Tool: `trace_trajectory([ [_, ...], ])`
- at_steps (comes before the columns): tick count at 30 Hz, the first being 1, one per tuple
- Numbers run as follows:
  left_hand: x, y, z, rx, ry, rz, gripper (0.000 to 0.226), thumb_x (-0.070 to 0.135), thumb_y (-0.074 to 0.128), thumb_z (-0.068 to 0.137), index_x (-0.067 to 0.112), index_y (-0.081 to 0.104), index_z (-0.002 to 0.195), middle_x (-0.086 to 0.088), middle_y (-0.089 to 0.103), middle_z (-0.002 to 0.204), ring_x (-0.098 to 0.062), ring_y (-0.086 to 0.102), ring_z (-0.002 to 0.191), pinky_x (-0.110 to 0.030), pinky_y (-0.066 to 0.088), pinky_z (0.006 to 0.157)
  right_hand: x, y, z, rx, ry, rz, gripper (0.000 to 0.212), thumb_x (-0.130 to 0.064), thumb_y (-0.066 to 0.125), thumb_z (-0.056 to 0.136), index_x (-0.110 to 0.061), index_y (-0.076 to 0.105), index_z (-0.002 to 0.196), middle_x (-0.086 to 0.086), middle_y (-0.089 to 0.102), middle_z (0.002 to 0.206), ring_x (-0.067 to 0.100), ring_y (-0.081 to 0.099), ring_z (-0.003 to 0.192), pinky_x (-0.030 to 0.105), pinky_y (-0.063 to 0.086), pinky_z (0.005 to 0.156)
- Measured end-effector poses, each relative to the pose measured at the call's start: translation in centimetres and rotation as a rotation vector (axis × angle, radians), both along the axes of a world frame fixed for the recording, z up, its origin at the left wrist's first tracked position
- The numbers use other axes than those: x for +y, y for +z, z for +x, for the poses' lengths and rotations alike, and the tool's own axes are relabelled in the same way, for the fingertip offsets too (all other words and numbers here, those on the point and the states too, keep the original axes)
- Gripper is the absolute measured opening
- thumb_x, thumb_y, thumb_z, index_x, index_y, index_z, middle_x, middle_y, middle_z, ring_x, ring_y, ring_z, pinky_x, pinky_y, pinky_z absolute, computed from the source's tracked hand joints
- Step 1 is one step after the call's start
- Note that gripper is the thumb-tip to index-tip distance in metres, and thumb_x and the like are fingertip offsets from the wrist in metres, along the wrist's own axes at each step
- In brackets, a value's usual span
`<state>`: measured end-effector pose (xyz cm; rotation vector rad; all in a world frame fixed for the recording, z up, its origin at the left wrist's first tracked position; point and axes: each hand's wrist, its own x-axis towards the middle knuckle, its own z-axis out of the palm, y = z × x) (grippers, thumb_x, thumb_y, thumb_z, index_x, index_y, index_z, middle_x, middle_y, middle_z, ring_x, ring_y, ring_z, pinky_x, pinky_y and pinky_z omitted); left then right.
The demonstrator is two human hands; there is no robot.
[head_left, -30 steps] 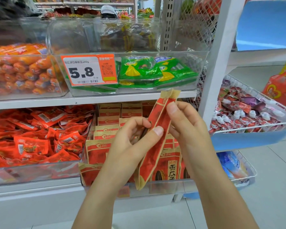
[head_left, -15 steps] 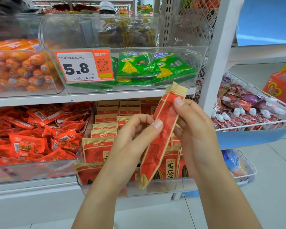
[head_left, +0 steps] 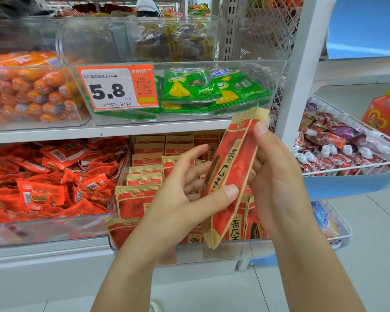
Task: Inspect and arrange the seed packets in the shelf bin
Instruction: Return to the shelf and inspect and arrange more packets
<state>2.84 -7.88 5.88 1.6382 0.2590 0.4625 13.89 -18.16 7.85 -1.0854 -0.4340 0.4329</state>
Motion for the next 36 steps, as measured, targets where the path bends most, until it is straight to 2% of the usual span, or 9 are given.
trace_trajectory([
  [3, 0.2, 0.3, -0.1, -0.110, 0.061, -0.079, 0.081, 0.049, 0.075, 0.062, 0.038, 0.047, 0.137, 0.004, 0.063, 0.131, -0.011, 0.062, 0.117, -0.028, 0.054, 0.087, -0.1, -0.2, 0.1, -0.082, 0.153, -0.054, 0.074, -0.058, 0.076, 0.069, -0.017, 0.059, 0.128, 0.002, 0.069, 0.120, 0.013, 0.065, 0.111, 0.040, 0.048, 0.100],
  [5, 0.4, 0.6, -0.1, -0.200, 0.124, -0.158, 0.080, 0.044, 0.075, 0.063, 0.029, 0.049, 0.137, 0.000, 0.064, 0.130, -0.011, 0.064, 0.115, -0.022, 0.053, 0.084, 0.0, -0.4, -0.1, -0.153, 0.275, -0.132, 0.084, -0.063, 0.083, 0.056, -0.022, 0.060, 0.126, 0.001, 0.070, 0.120, 0.016, 0.064, 0.116, 0.042, 0.046, 0.103],
  [9, 0.5, 0.9, -0.2, -0.256, 0.199, -0.253, 0.069, 0.047, 0.078, 0.061, 0.016, 0.055, 0.118, 0.002, 0.072, 0.110, -0.009, 0.068, 0.099, -0.021, 0.054, 0.075, 0.1, -0.5, -0.7, -0.189, 0.388, -0.169, 0.053, -0.042, 0.076, 0.062, -0.016, 0.061, 0.105, -0.004, 0.075, 0.098, 0.015, 0.072, 0.094, 0.037, 0.054, 0.092],
  [11, 0.5, 1.0, -0.2, -0.220, 0.192, -0.274, 0.061, 0.051, 0.072, 0.063, 0.011, 0.056, 0.106, 0.003, 0.072, 0.102, -0.009, 0.067, 0.087, -0.022, 0.053, 0.066, 0.2, -0.5, -0.8, -0.182, 0.373, -0.152, 0.047, -0.041, 0.075, 0.063, -0.017, 0.062, 0.101, -0.007, 0.075, 0.094, 0.012, 0.072, 0.088, 0.029, 0.056, 0.085],
  [14, 0.2, 1.1, -0.2, -0.189, 0.176, -0.271, 0.071, 0.055, 0.068, 0.066, 0.001, 0.051, 0.109, 0.003, 0.071, 0.103, -0.008, 0.066, 0.085, -0.021, 0.052, 0.061, 0.1, -0.4, -0.9, -0.171, 0.346, -0.164, 0.048, -0.041, 0.077, 0.060, -0.019, 0.063, 0.101, -0.005, 0.074, 0.099, 0.013, 0.073, 0.089, 0.026, 0.056, 0.080],
  [22, 0.5, 1.0, -0.4, -0.107, 0.143, -0.131, 0.058, 0.054, 0.071, 0.072, 0.029, 0.056, 0.123, 0.008, 0.068, 0.122, -0.006, 0.063, 0.114, -0.026, 0.052, 0.094, 0.4, -0.1, -0.8, -0.111, 0.099, -0.090, 0.043, -0.031, 0.071, 0.067, -0.018, 0.060, 0.107, -0.006, 0.074, 0.097, 0.007, 0.071, 0.089, 0.022, 0.056, 0.077],
  [24, 0.7, 1.3, -0.5, -0.065, 0.137, -0.086, 0.053, 0.046, 0.082, 0.074, 0.032, 0.058, 0.119, 0.009, 0.073, 0.113, -0.003, 0.067, 0.106, -0.016, 0.053, 0.086, 0.3, -0.1, -0.6, -0.061, 0.019, -0.034, 0.040, -0.033, 0.071, 0.069, -0.020, 0.059, 0.105, -0.003, 0.073, 0.098, 0.008, 0.071, 0.089, 0.023, 0.057, 0.076],
  [27, 0.3, 1.6, -0.6, -0.067, 0.146, -0.041, 0.041, 0.038, 0.073, 0.065, 0.025, 0.066, 0.103, 0.010, 0.076, 0.095, -0.002, 0.071, 0.093, -0.010, 0.051, 0.074, 0.2, -0.2, -0.4, -0.020, -0.051, -0.005, 0.035, -0.034, 0.070, 0.069, -0.020, 0.057, 0.099, -0.001, 0.071, 0.094, 0.006, 0.071, 0.083, 0.022, 0.056, 0.074],
  [36, -0.4, 1.9, -0.3, -0.071, 0.183, 0.169, 0.017, 0.040, 0.062, 0.078, 0.031, 0.072, 0.088, 0.017, 0.075, 0.083, 0.004, 0.069, 0.085, -0.008, 0.049, 0.073, 0.8, -0.7, -0.4, -0.066, -0.101, -0.030, 0.035, -0.035, 0.072, 0.070, -0.016, 0.053, 0.093, 0.002, 0.069, 0.092, 0.010, 0.068, 0.083, 0.033, 0.057, 0.085],
])
